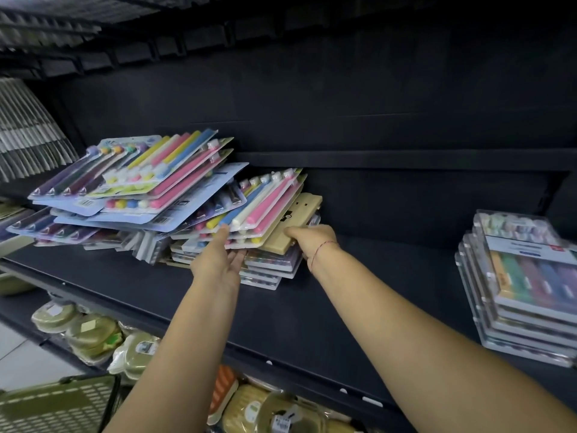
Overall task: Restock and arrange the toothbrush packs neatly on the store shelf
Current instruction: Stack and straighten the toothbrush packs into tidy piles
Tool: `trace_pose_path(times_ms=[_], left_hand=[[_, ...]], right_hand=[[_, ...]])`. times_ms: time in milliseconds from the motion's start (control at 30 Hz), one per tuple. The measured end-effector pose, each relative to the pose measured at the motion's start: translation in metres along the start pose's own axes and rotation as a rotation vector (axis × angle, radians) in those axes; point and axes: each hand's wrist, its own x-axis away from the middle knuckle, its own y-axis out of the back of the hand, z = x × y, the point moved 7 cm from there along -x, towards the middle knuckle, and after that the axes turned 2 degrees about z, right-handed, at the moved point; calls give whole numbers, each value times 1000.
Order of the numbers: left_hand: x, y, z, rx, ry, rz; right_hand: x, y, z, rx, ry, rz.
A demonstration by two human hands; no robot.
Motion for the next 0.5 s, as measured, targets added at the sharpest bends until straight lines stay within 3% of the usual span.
trace_pose_path(times_ms=[133,367,500], left_hand=[[14,-3,3,-11,-77,-15],[46,-5,34,-539,-254,137],[48,2,35,-575,-354,191]], right_hand=[[8,3,-2,26,-95,28],[12,3,-6,-48,-76,20],[12,1,-10,-117,-134,74]])
